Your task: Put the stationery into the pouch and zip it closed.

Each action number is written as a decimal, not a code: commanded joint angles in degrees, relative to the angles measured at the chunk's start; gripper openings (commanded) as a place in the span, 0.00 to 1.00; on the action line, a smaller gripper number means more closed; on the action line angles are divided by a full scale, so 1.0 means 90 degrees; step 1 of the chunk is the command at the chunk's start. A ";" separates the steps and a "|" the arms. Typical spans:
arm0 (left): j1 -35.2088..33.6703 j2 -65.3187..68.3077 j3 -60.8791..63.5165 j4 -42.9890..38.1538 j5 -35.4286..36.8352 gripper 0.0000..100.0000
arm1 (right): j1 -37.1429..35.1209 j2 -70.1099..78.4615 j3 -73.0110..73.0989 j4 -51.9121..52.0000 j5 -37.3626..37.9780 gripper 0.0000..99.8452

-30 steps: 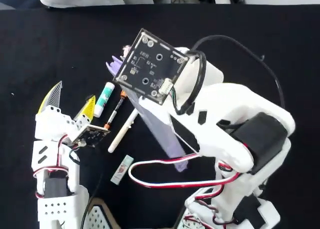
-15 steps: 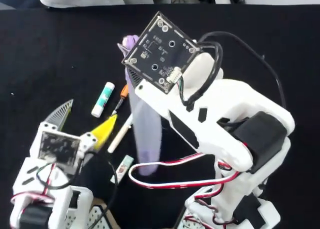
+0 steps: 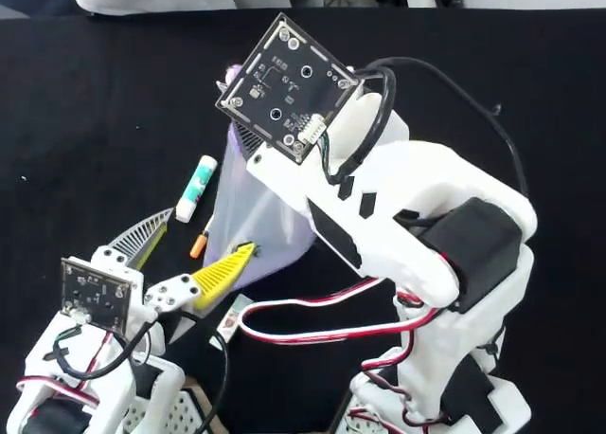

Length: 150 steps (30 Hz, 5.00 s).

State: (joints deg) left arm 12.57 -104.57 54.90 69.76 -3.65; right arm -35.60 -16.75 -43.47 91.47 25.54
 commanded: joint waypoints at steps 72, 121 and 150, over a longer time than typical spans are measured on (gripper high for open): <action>0.1460 0.0039 0.0230 -0.0752 -0.0283 0.26 | -0.0518 -0.1216 0.0190 0.1045 0.0420 0.01; -0.0503 0.0020 0.0249 -0.0811 -0.1700 0.26 | 0.0674 -0.0503 -0.3043 0.1065 0.1123 0.01; -0.0728 0.0039 0.0640 -0.1621 -0.1739 0.26 | 0.0088 -0.1578 -0.1919 0.1045 0.0869 0.01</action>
State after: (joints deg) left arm 5.89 -104.57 61.23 56.66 -18.95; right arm -33.85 -30.37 -63.16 99.47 33.36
